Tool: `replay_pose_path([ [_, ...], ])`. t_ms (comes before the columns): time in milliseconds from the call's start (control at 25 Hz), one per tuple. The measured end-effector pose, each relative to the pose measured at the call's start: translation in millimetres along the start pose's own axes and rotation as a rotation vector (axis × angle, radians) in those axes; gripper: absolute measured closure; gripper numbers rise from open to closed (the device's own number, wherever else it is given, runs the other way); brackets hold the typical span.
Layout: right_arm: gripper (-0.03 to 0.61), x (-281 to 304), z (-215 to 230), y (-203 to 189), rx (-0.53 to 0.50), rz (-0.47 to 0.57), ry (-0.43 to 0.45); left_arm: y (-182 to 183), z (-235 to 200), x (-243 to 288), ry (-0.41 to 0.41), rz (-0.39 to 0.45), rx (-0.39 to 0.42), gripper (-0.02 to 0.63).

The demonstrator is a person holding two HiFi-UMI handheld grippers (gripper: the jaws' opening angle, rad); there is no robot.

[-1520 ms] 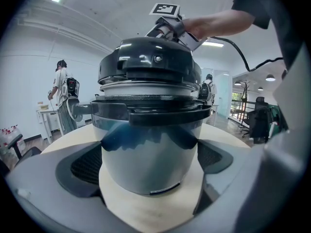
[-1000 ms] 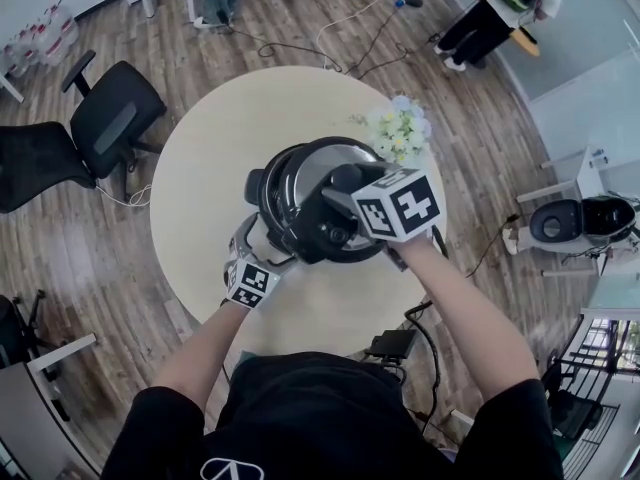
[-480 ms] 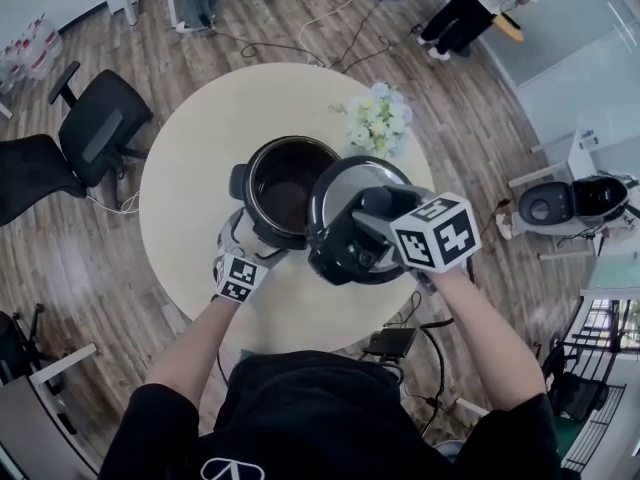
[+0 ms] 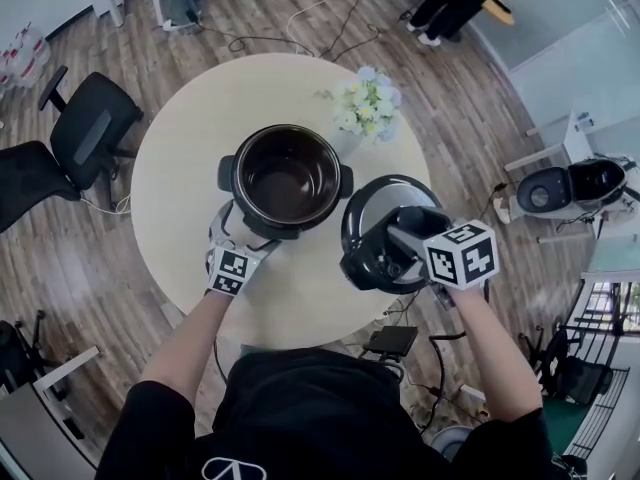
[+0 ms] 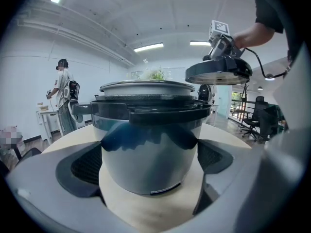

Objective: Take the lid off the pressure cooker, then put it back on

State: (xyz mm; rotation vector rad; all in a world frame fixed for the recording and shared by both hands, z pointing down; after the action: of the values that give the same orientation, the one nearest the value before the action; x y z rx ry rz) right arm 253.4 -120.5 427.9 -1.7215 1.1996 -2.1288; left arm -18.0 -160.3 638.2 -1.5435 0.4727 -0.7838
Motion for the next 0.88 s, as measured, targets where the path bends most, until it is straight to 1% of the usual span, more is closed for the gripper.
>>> replay_pose_path([
  [160, 0.278, -1, 19, -33, 0.054, -0.012, -0.044, 0, 1, 1, 0.000, 0.000, 0.002, 0.023],
  [320, 0.279, 14, 30, -69, 0.088, -0.049, -0.079, -1, 0, 2, -0.001, 0.000, 0.000, 0.023],
  [560, 0.281, 62, 24, -120, 0.109, -0.097, -0.063, -1, -1, -2, 0.000, 0.006, 0.005, 0.023],
  [880, 0.281, 134, 14, -154, 0.116, -0.126, -0.061, -1, 0, 2, 0.002, -0.002, 0.004, 0.023],
])
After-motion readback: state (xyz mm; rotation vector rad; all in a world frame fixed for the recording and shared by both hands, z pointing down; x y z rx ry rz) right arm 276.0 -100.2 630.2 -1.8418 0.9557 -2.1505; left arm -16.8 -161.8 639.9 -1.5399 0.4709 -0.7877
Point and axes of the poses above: the fingertips, and each gripper's own axes: x forward along the fingers, z to its right, y out of its top, the point moved 3 cm from there along -x, backward along the fingers, and after that the axes turned 11 degrees about z, right-handed, at the moved point
